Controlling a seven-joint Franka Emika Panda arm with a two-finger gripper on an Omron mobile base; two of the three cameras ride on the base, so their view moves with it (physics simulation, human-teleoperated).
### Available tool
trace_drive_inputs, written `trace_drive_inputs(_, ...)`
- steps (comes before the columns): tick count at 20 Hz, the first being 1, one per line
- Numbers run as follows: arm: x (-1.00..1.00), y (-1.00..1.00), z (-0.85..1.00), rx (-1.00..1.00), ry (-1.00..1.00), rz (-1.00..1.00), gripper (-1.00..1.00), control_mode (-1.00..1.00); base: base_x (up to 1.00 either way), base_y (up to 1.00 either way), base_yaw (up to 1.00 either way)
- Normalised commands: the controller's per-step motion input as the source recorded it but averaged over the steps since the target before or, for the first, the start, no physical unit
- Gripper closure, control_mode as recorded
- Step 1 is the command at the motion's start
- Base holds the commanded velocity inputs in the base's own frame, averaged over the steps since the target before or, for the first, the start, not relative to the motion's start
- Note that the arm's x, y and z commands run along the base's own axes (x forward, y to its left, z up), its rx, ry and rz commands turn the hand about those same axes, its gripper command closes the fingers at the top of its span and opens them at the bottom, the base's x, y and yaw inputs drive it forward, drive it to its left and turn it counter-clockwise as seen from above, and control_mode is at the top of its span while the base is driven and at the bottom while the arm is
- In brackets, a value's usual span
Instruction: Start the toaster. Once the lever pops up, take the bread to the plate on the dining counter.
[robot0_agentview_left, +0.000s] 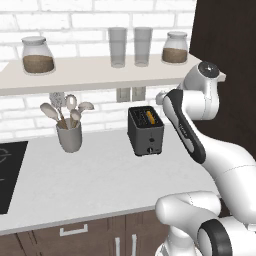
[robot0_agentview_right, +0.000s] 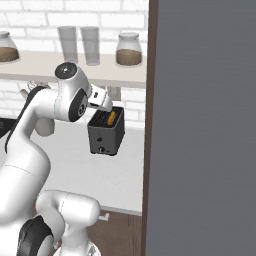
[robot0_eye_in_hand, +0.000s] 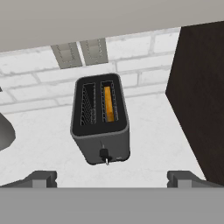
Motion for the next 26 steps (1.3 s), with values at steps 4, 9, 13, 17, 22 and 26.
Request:
trace_drive_inputs(4, 0.00, 0.00, 0.00, 0.00, 0.00, 0.00, -1.00, -1.00, 0.00, 0.00, 0.00)
trace_drive_inputs(9, 0.00, 0.00, 0.00, 0.00, 0.00, 0.00, -1.00, -1.00, 0.00, 0.00, 0.00)
trace_drive_inputs(13, 0.00, 0.00, 0.00, 0.00, 0.00, 0.00, -1.00, -1.00, 0.00, 0.00, 0.00)
trace_drive_inputs(17, 0.00, 0.00, 0.00, 0.00, 0.00, 0.00, -1.00, -1.00, 0.00, 0.00, 0.00)
trace_drive_inputs(22, 0.00, 0.00, 0.00, 0.00, 0.00, 0.00, -1.00, -1.00, 0.00, 0.00, 0.00)
trace_drive_inputs(26, 0.00, 0.00, 0.00, 0.00, 0.00, 0.00, -1.00, -1.00, 0.00, 0.00, 0.00)
